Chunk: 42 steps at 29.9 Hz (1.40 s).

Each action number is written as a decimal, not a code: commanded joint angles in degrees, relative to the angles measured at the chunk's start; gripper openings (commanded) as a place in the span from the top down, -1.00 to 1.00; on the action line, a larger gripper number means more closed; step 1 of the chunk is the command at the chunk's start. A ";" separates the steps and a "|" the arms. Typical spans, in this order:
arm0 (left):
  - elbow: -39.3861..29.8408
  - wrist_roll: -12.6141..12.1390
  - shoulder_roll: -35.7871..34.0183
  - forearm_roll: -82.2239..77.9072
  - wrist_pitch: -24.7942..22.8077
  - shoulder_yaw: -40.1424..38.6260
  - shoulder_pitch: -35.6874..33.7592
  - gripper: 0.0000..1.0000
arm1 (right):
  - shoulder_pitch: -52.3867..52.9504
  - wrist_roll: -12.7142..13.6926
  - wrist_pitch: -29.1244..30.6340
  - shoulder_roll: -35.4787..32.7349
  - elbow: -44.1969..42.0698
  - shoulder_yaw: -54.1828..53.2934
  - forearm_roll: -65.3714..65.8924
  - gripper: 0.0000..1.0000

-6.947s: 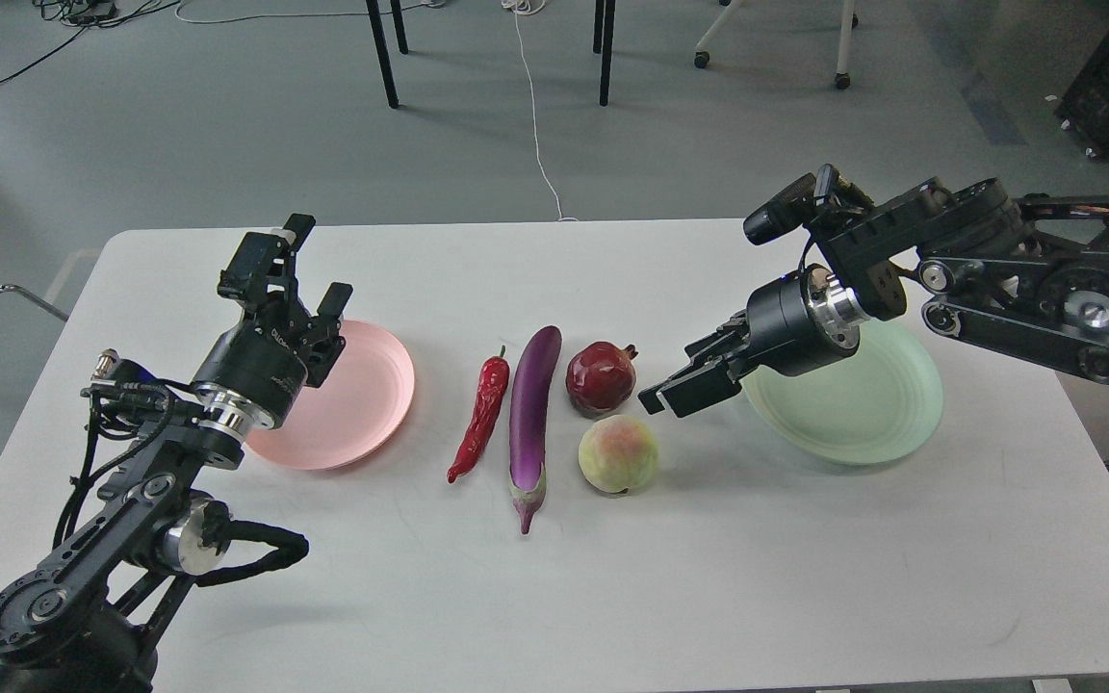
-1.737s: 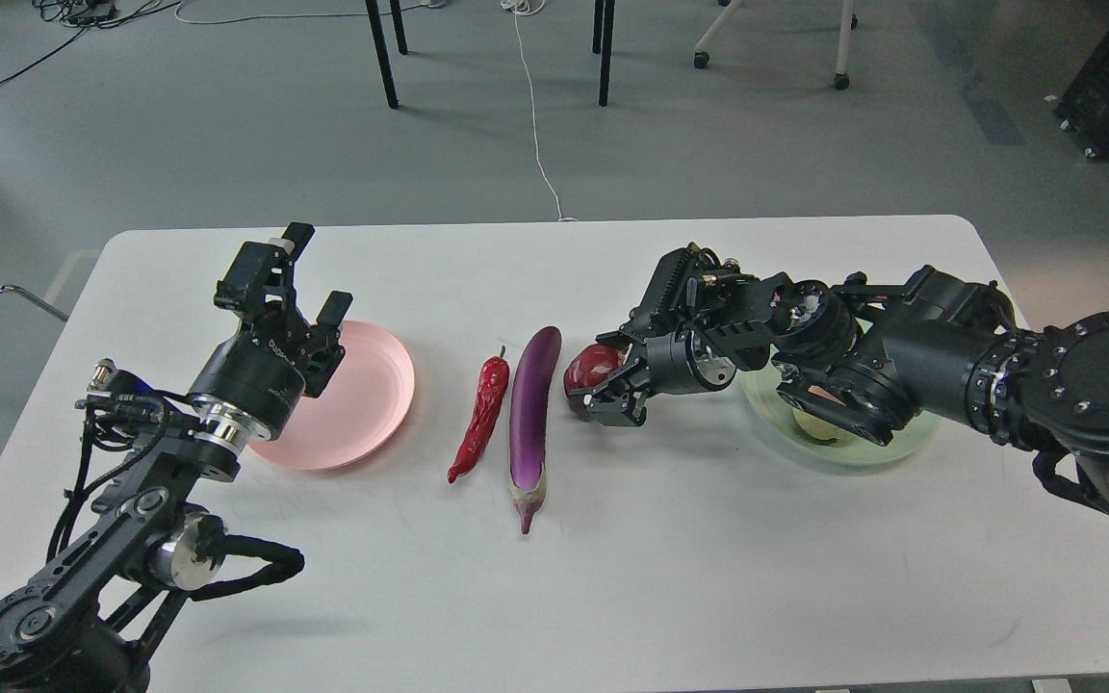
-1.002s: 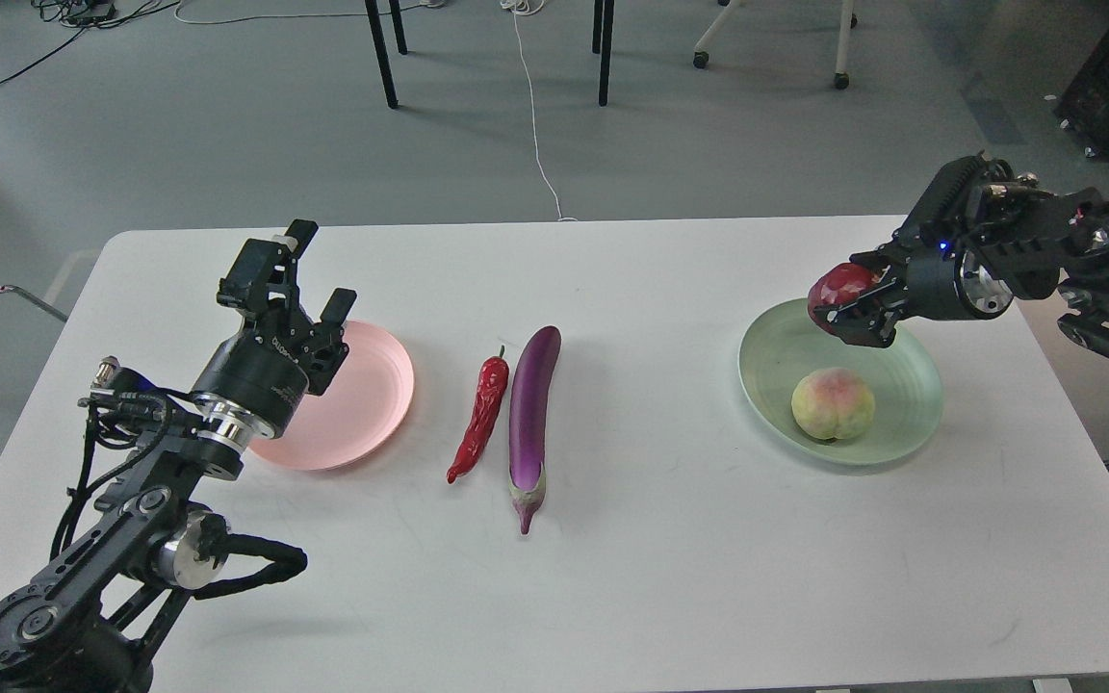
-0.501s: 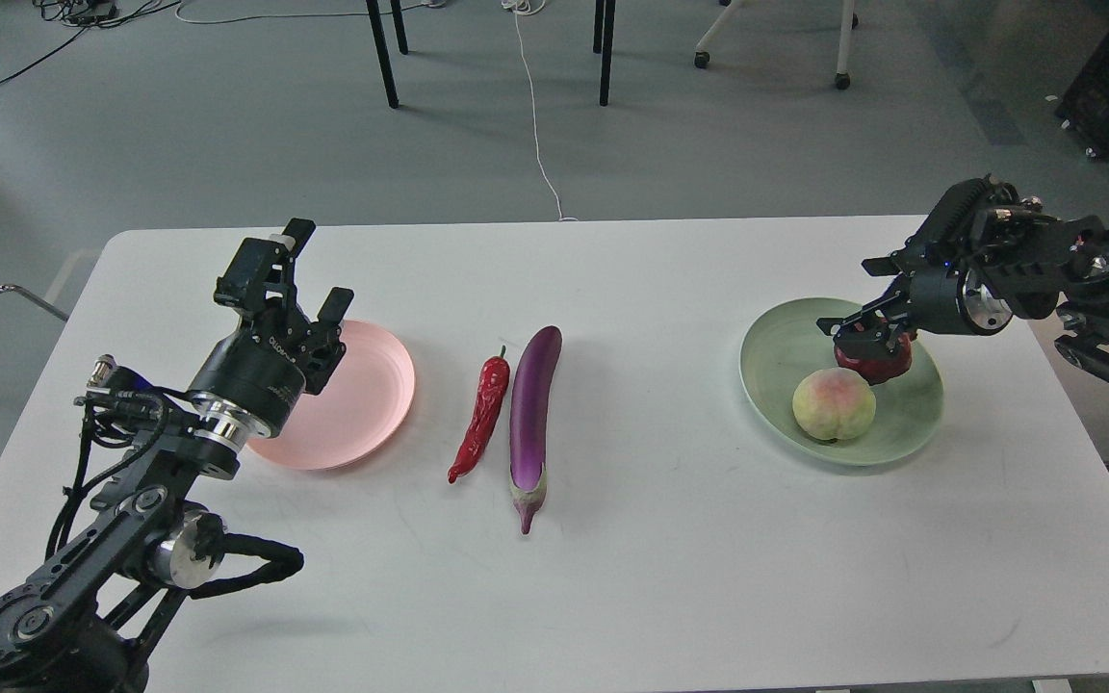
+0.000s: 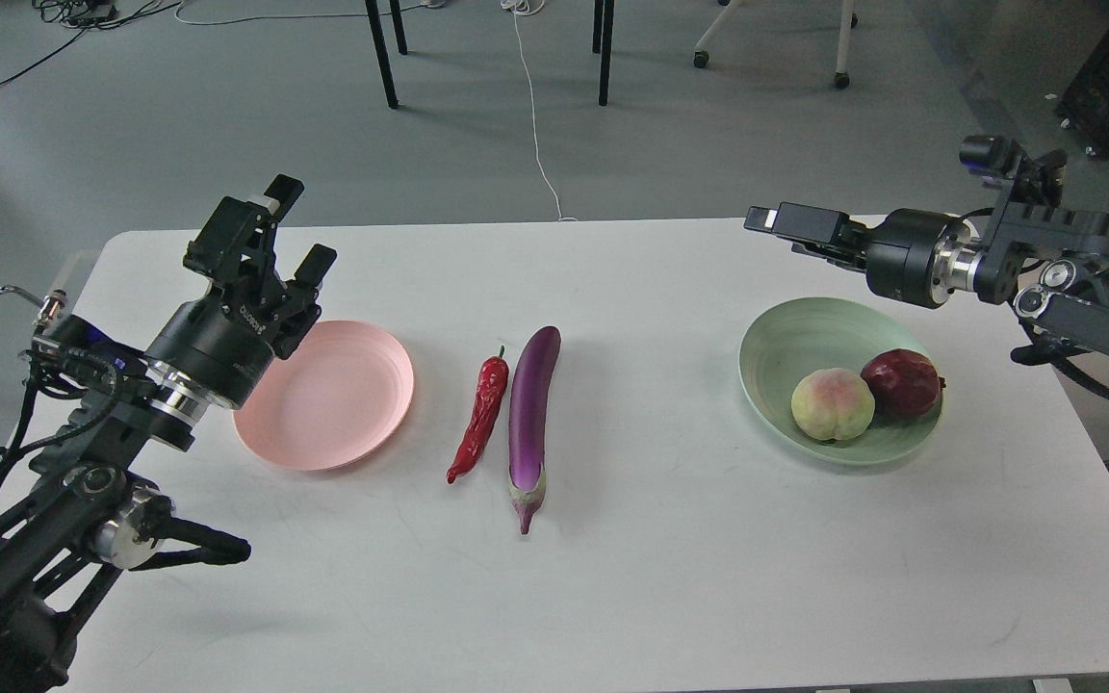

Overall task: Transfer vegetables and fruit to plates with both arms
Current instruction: 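Reach the left gripper over the purple eggplant and grasp it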

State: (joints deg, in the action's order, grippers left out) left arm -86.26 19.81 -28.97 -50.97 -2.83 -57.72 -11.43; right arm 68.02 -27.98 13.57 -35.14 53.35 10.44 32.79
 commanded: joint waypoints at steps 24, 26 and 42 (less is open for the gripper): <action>15.33 -17.60 4.71 -36.13 -17.39 48.92 -49.38 -0.96 | -28.47 -0.02 14.43 -7.31 -4.40 -26.53 -39.65 -0.92; 16.04 -19.88 7.25 -36.13 -18.17 49.45 -49.30 -0.96 | -28.47 -0.02 14.43 -7.40 -4.31 -26.61 -39.65 -0.92; 21.57 -33.08 14.82 -35.96 -21.17 49.81 -46.05 -0.96 | -28.47 -0.02 14.43 -7.49 -4.40 -26.88 -39.56 -0.92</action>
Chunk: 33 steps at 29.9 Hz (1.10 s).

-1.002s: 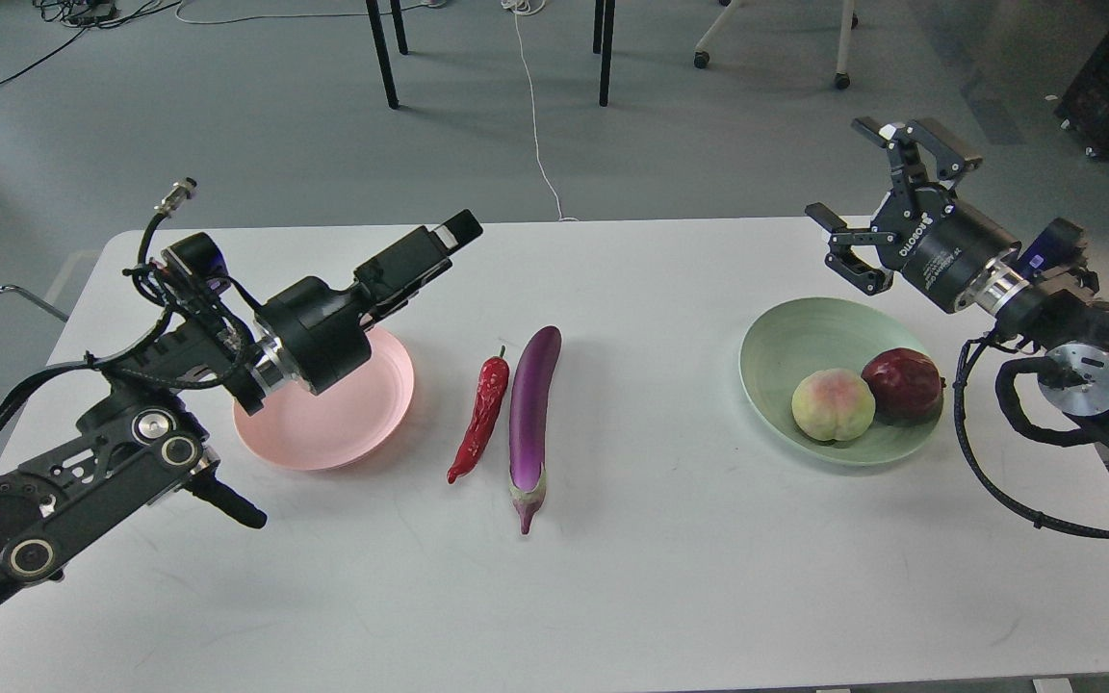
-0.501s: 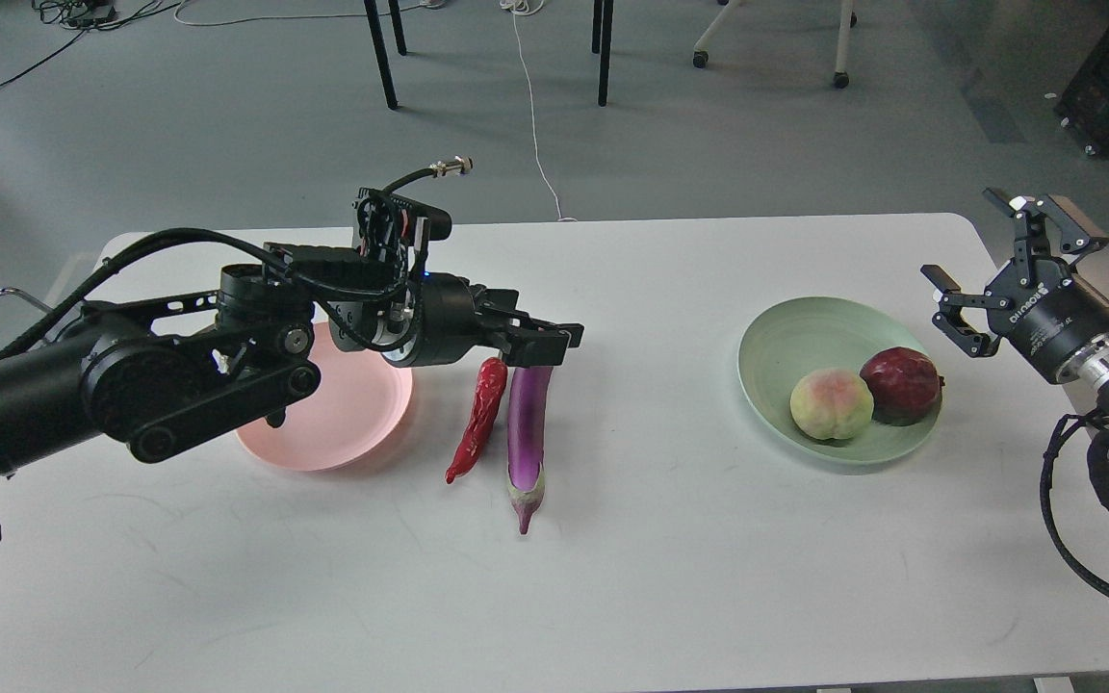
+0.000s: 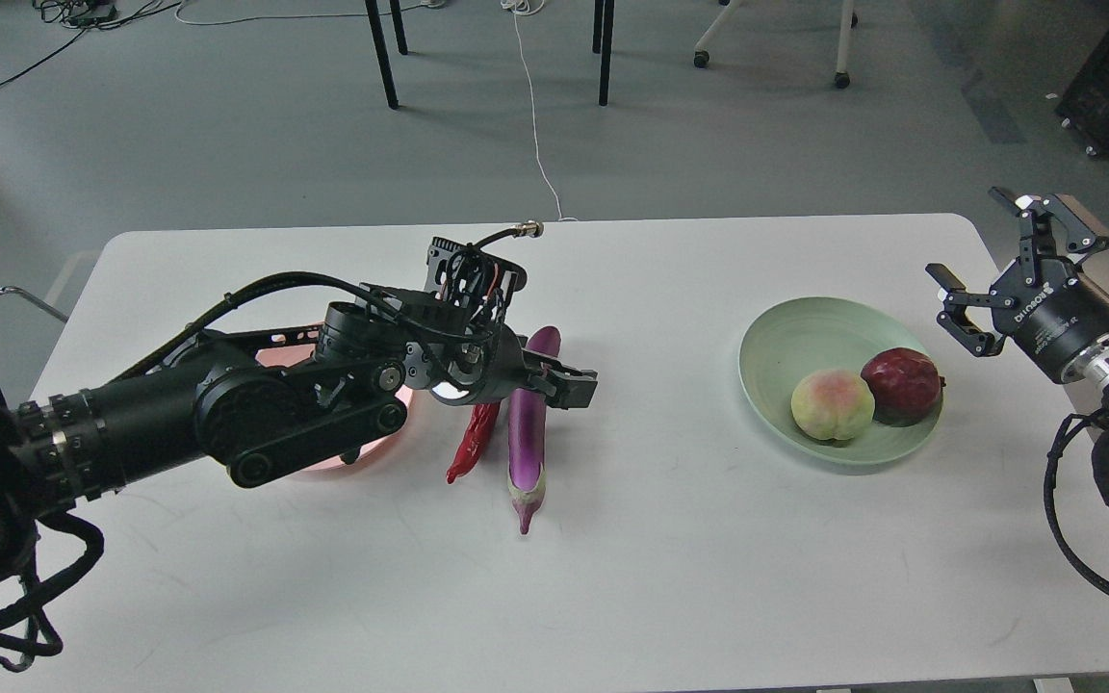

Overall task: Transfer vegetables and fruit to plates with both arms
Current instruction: 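Reach the left gripper over the purple eggplant and grasp it, then lift the eggplant with the left gripper and lay it on the pink plate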

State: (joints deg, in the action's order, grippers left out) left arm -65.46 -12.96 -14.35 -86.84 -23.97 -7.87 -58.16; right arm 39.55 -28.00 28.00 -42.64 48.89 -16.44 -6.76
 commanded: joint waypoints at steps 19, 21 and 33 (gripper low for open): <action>2.26 -0.75 1.60 0.36 0.07 3.22 1.82 -0.84 | -0.08 0.00 0.00 0.10 -0.11 0.09 0.09 -0.92; 2.26 -0.75 1.69 0.36 0.07 3.22 1.82 -0.80 | -0.08 0.00 0.00 0.10 -0.20 0.09 0.09 -0.92; 2.35 -1.36 1.78 0.53 -1.95 3.22 1.73 0.09 | -0.08 0.00 0.00 0.10 -0.11 0.01 0.17 -0.92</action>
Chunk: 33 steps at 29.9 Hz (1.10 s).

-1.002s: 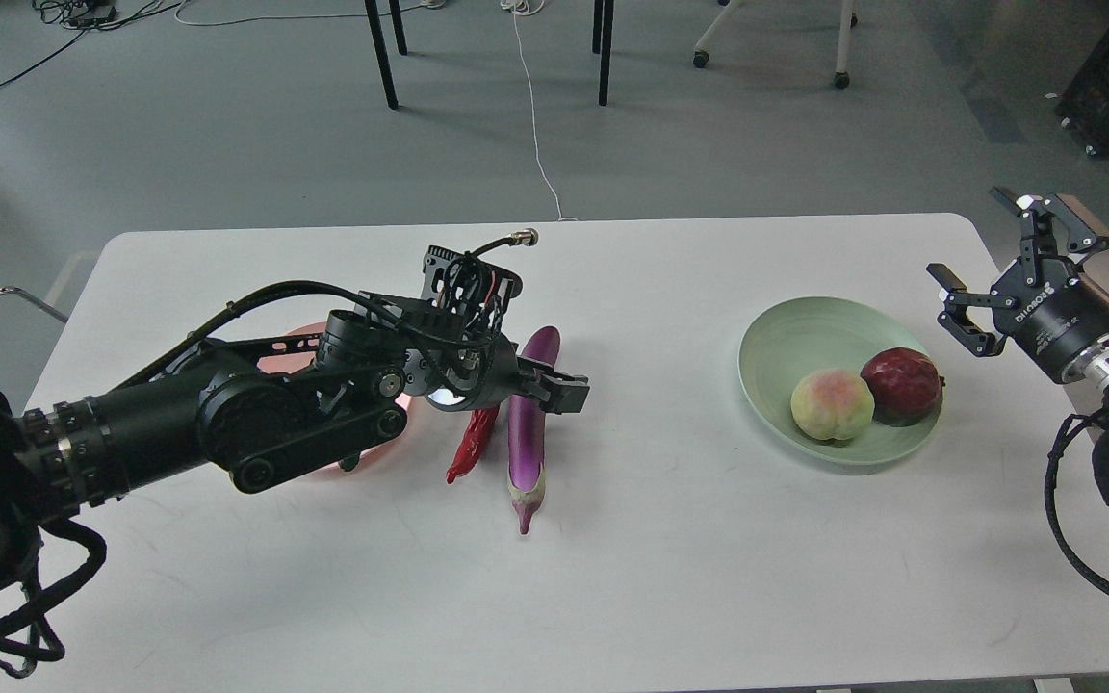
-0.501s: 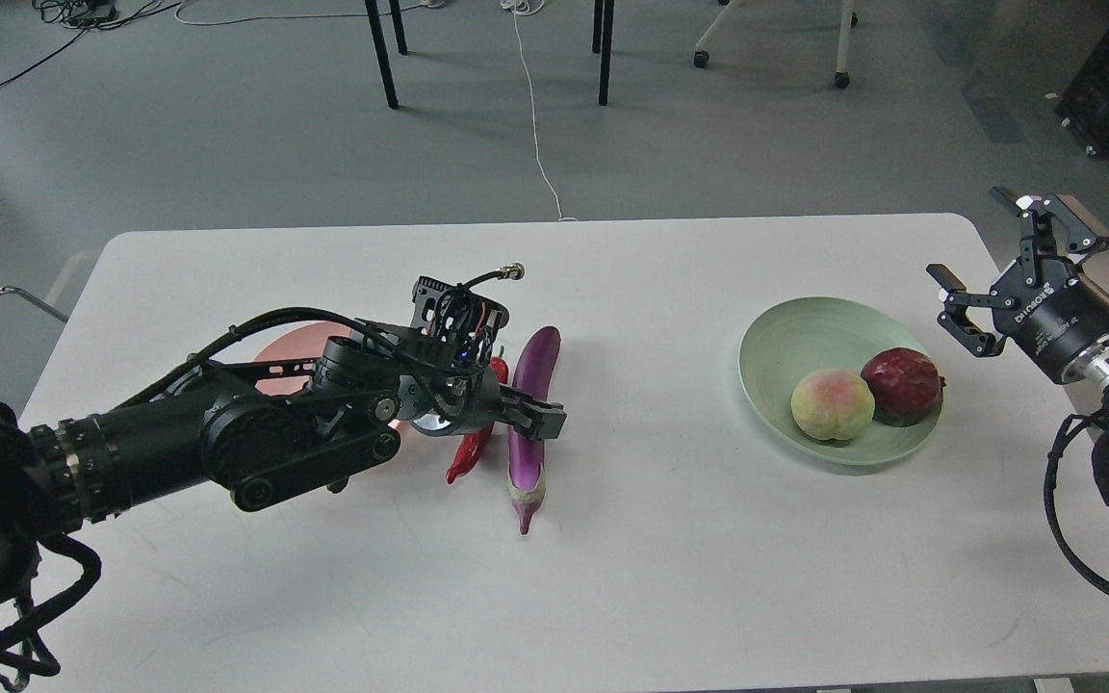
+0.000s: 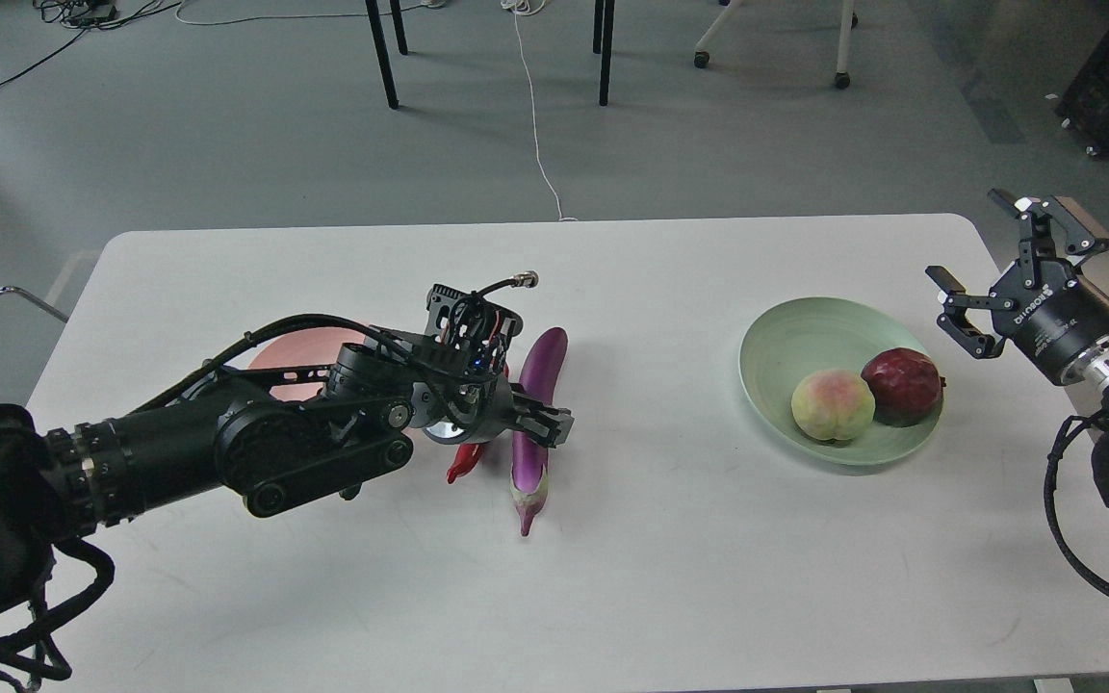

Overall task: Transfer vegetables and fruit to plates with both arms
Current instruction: 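Lift the eggplant with the left gripper and lay it on the pink plate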

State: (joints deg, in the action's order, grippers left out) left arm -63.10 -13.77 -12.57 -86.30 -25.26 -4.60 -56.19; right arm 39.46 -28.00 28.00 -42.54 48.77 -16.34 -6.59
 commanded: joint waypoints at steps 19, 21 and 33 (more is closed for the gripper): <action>-8.35 -6.10 -4.64 14.23 -1.63 -8.15 -5.94 0.59 | 0.00 0.00 0.00 0.00 -0.08 -0.09 0.09 -0.92; -10.01 -5.30 -10.17 13.62 -2.74 -7.80 -6.03 0.59 | 0.00 0.00 0.00 0.00 -0.08 -0.09 0.09 -0.93; -12.13 5.95 -32.69 4.56 -2.74 0.72 -3.49 0.58 | 0.00 0.00 0.00 0.53 -0.08 -0.01 0.52 -0.93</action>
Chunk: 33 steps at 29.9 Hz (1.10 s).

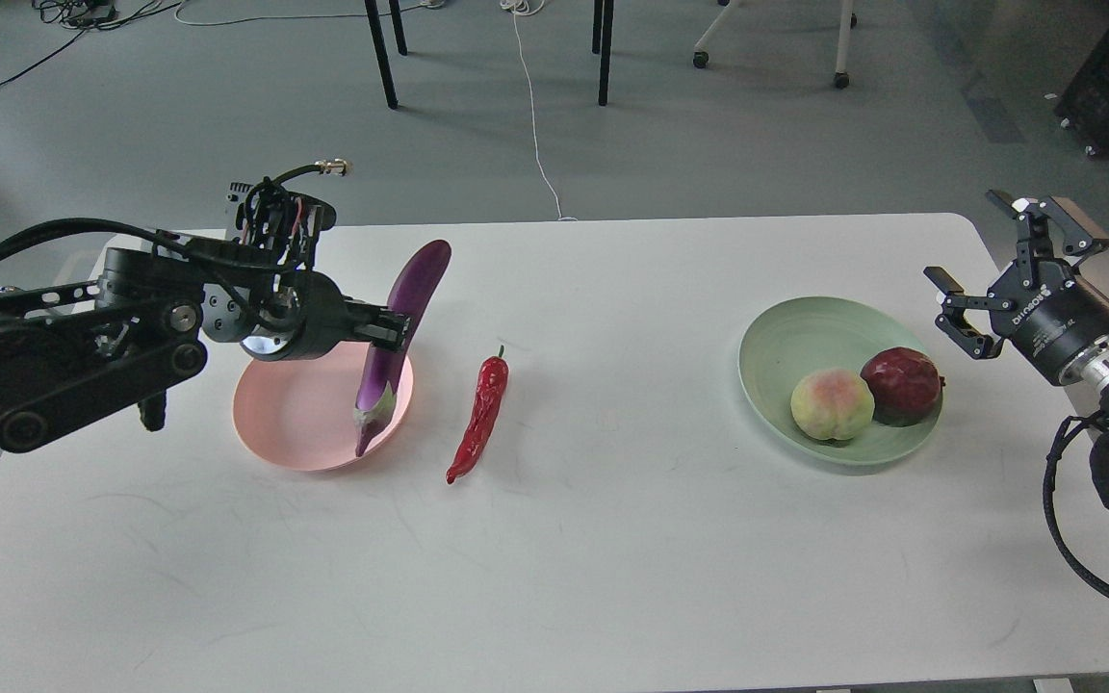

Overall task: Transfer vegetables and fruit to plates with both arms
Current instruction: 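Lift the eggplant with the left gripper and lay it on the pink plate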

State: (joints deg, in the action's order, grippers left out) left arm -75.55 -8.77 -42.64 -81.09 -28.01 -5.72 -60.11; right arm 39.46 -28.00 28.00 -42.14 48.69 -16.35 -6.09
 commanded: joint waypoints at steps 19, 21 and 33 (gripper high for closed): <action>4.01 2.61 -3.15 -1.00 0.01 2.03 4.48 -0.12 | -0.87 0.00 0.00 -0.05 0.09 0.00 0.11 -0.93; 4.01 2.88 -3.15 -0.92 0.01 1.60 4.39 -0.63 | -0.88 0.00 0.00 -0.05 0.09 0.00 0.11 -0.93; 2.52 3.67 2.72 -0.56 0.01 -1.13 -3.16 -0.96 | -0.88 0.00 0.00 -0.05 0.09 0.00 0.11 -0.93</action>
State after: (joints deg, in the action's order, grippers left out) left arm -72.34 -5.27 -43.30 -81.69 -27.98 -6.35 -60.95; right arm 38.58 -28.00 28.00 -42.12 48.79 -16.34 -5.98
